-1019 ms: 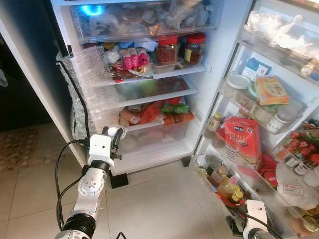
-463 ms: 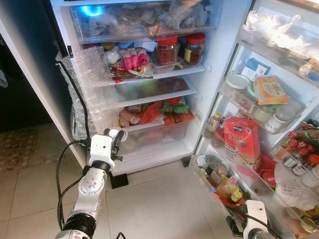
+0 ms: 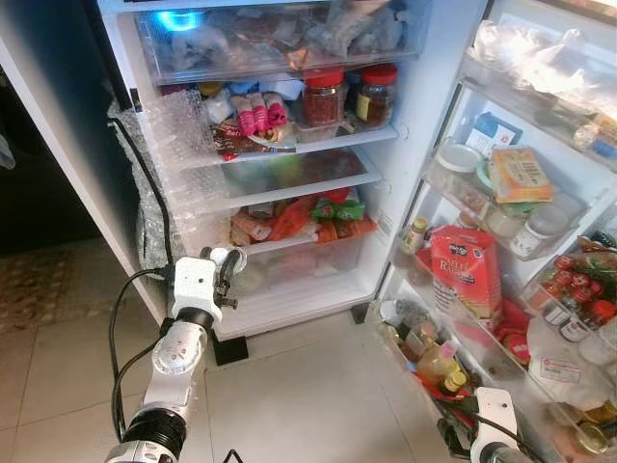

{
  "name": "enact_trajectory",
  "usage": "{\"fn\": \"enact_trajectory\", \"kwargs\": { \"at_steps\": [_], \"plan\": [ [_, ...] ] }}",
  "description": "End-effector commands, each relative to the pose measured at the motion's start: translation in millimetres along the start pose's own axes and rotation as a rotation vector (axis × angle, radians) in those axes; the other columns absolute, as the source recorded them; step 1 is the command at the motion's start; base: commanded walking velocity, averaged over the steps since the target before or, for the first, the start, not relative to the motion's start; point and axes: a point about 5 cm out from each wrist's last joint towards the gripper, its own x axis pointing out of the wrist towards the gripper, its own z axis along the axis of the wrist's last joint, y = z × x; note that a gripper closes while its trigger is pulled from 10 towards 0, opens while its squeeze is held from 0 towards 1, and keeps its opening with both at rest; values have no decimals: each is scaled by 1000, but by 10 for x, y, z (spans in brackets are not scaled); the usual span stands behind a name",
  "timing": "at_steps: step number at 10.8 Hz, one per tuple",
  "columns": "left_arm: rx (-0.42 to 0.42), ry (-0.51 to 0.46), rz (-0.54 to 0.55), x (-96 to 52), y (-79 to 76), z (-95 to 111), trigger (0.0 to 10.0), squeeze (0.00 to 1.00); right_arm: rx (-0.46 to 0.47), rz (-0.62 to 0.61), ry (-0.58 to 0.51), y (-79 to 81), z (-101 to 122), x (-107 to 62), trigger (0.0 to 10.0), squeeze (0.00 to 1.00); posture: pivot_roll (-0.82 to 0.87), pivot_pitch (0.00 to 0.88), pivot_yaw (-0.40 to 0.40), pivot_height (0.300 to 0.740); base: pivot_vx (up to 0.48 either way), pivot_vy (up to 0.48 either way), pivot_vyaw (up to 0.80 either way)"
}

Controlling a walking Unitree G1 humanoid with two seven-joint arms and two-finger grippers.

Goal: Restocking fridge

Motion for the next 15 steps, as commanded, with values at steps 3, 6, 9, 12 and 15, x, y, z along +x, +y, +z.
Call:
{"fn": "enact_trajectory", "kwargs": {
  "at_steps": [3,6,9,12,15],
  "plan": [
    [-6,-14,-6,53,-6,57,10000,0,-7,-7,3,-26,2,-5,10000,0,-135,51,-33,740,268,0,0],
    [-8,-14,-5,61,-7,61,10000,0,-5,-6,4,-27,7,-4,10000,0,-133,56,-34,740,294,0,0],
    [-9,-13,-3,63,-5,61,10000,0,-7,-6,5,-30,9,-4,10000,0,-132,58,-35,740,305,0,0],
    [-12,-12,-2,64,-15,60,10000,0,-9,-4,5,-31,9,-5,10000,0,-131,58,-37,740,306,0,0],
    [-17,-6,-2,66,-26,48,10000,0,-11,-1,5,-30,11,-4,10000,0,-132,57,-37,740,307,0,0]
  ]
}}
